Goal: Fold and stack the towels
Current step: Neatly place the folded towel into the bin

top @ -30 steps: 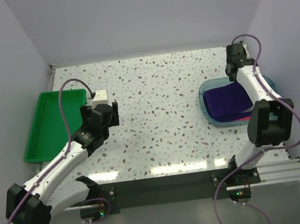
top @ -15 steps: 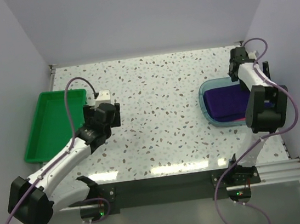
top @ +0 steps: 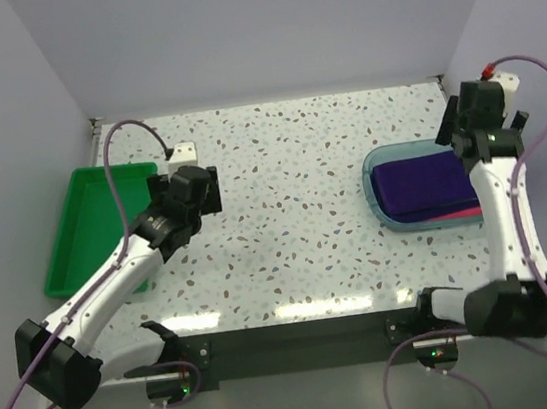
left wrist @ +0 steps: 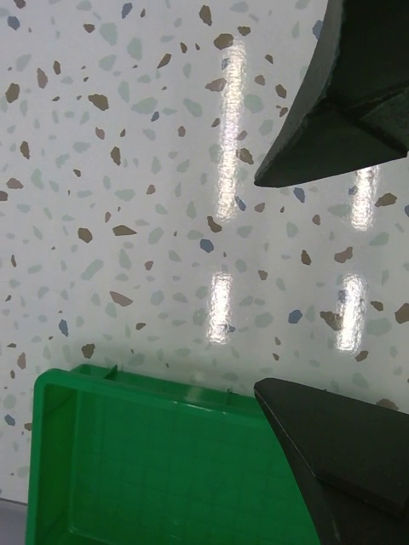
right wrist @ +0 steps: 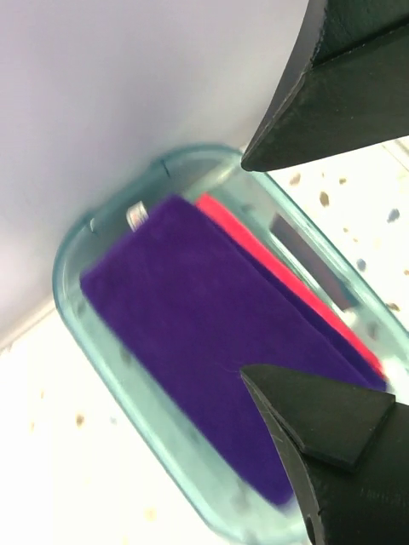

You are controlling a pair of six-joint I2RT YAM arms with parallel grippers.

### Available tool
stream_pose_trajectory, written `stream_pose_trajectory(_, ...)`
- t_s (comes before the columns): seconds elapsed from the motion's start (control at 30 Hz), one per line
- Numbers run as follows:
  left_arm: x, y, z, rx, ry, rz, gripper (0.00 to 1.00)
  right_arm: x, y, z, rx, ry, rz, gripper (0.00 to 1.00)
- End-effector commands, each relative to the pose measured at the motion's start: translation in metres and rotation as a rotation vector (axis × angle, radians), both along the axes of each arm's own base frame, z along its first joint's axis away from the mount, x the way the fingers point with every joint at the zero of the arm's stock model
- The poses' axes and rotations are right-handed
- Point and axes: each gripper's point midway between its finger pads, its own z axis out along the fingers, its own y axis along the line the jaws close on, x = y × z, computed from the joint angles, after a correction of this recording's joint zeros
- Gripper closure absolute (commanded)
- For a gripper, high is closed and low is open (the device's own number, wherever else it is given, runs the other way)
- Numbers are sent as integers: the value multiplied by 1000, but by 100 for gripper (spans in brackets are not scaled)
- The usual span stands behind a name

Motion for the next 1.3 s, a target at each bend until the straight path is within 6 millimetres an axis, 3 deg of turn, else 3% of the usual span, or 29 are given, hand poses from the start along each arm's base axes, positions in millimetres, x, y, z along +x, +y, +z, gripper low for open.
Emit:
stream_pose_trajectory(0.0,-3,3,26,-65,-31,51,0,-8,55,9,185,-177,205,1)
stream_pose_trajectory(0.13,-15,13,50,-123,-110,70,0,-42,81,43,122,-282,325,1)
stream_pose_trajectory(0.23,-30,25,78,-174,-220,56,0,-76,87,69,59,-355,364,1)
stream_pose_trajectory(0.47,-79,62,147,-259,-509,10,0,-153,80,133,-75,-615,404,1)
stream_pose_trajectory(0.67,-115,95,178,-294,-661,45,0,-206,71,148,-149,-705,407,1)
stream_pose_trajectory(0.87,-148,115,201,-337,-784,25,0,-241,58,172,-214,-766,400,1)
stream_pose_trajectory(1.0,-163,136,206,-344,-822,93,0,-256,50,184,-247,-815,398,1)
stream_pose_trajectory(1.27,-174,149,206,-342,-834,130,0,-257,53,193,-275,-848,473,1)
